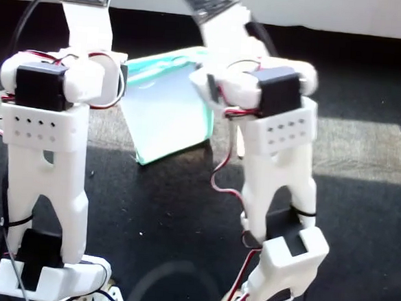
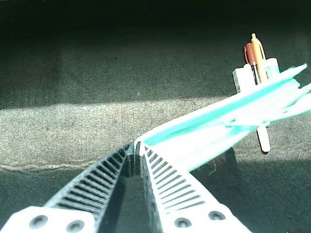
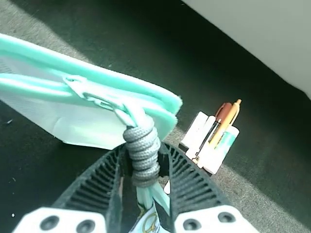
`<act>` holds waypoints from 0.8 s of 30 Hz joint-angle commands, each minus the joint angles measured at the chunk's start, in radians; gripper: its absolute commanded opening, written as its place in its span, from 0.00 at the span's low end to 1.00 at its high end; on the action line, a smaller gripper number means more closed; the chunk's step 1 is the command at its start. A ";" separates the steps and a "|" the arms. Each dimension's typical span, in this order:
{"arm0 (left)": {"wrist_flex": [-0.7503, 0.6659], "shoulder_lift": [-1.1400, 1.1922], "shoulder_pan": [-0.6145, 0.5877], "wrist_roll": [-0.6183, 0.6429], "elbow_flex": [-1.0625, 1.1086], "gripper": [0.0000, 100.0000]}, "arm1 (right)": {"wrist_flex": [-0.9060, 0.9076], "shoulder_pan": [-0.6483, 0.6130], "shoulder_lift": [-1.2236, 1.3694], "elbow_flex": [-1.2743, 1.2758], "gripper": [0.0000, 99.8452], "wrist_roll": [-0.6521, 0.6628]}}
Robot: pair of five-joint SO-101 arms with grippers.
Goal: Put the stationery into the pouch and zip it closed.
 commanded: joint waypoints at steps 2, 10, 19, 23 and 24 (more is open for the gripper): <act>-0.006 -0.001 -0.028 -0.014 -0.001 0.01 | 0.005 0.094 -0.012 -0.114 0.01 0.040; 0.002 -0.012 -0.030 -0.017 -0.077 0.01 | 0.005 0.199 -0.008 -0.127 0.01 0.078; 0.029 -0.002 -0.062 -0.069 -0.130 0.01 | 0.005 0.260 -0.005 -0.124 0.01 0.080; 0.029 -0.002 -0.074 -0.069 -0.128 0.01 | 0.005 0.257 -0.005 -0.124 0.01 0.080; 0.029 -0.002 -0.074 -0.069 -0.128 0.01 | 0.005 0.255 -0.005 -0.124 0.01 0.080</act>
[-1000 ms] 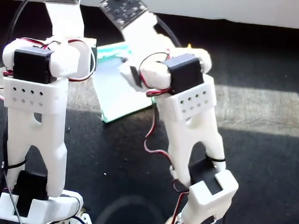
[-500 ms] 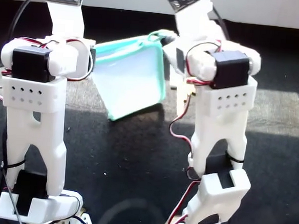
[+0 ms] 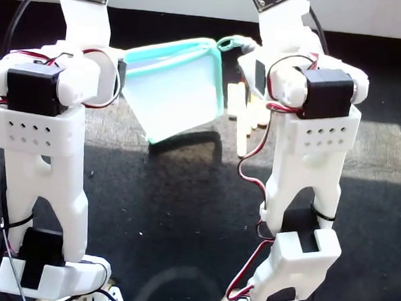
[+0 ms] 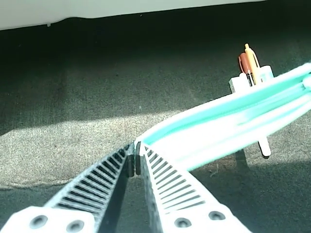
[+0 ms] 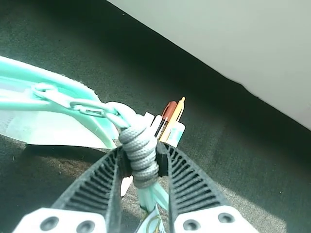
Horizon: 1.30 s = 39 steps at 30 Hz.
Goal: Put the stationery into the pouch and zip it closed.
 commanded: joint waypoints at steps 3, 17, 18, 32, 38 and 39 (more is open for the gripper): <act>0.012 -0.002 -0.051 -0.012 -0.031 0.01 | 0.007 0.042 -0.007 -0.038 0.01 0.002; 0.034 -0.012 -0.036 -0.114 0.024 0.01 | 0.010 -0.150 -0.016 -0.038 0.17 0.000; 0.034 -0.012 -0.036 -0.124 0.024 0.01 | 0.012 -0.157 -0.018 -0.038 0.19 0.000; 0.040 -0.013 -0.036 -0.135 0.042 0.01 | 0.012 -0.107 -0.203 0.041 0.27 -0.137; 0.040 -0.013 -0.036 -0.133 0.163 0.01 | -0.033 0.041 -0.159 0.326 0.34 -0.218; 0.040 -0.013 -0.036 -0.133 0.185 0.01 | -0.054 0.062 -0.137 0.364 0.34 -0.219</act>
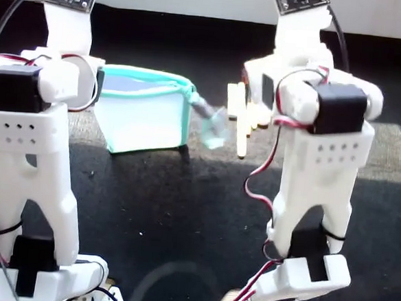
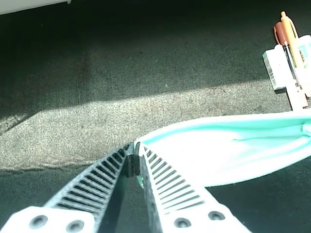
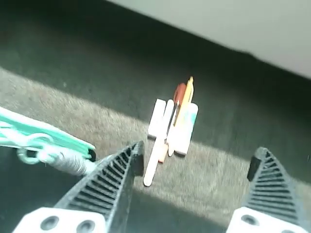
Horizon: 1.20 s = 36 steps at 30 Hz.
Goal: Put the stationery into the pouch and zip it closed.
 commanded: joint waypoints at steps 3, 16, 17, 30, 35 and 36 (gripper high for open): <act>0.014 0.001 -0.005 0.002 0.093 0.01 | -0.130 0.087 0.096 0.189 0.26 -0.015; 0.014 0.002 -0.004 0.005 0.110 0.01 | -0.369 0.036 0.437 0.237 0.13 -0.015; 0.014 0.002 -0.004 0.003 0.110 0.01 | -0.383 0.019 0.461 0.237 0.13 -0.015; 0.014 0.007 -0.005 -0.002 0.110 0.01 | -0.576 -0.044 0.611 0.236 0.20 -0.015; 0.014 0.007 -0.005 -0.002 0.110 0.01 | -0.604 -0.042 0.687 0.236 0.20 -0.015; 0.014 0.007 -0.005 -0.002 0.110 0.01 | -0.604 -0.042 0.702 0.236 0.20 -0.015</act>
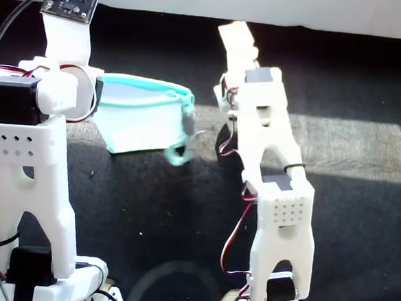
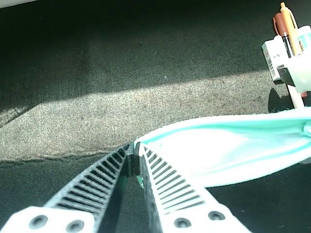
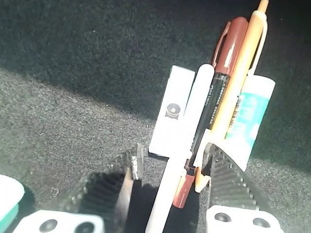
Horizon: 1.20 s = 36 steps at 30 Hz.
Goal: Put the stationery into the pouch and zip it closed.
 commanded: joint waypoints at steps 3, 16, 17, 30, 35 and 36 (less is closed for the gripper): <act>0.015 0.012 -0.005 0.002 0.027 0.01 | -0.021 -0.010 0.062 -0.048 0.20 -0.005; 0.015 0.012 -0.005 0.002 0.027 0.01 | 0.191 -0.004 0.317 -0.493 0.00 -0.003; 0.015 0.013 -0.005 0.002 0.027 0.01 | 0.213 -0.002 0.323 -0.533 0.01 -0.003; 0.015 0.013 -0.005 0.002 0.027 0.01 | 0.510 0.007 0.326 -0.903 0.01 0.003; 0.015 0.008 -0.005 0.002 0.027 0.01 | 0.486 0.001 0.341 -0.903 0.04 0.002; 0.015 0.008 -0.005 0.002 0.027 0.01 | 0.466 0.001 0.352 -0.880 0.07 -0.002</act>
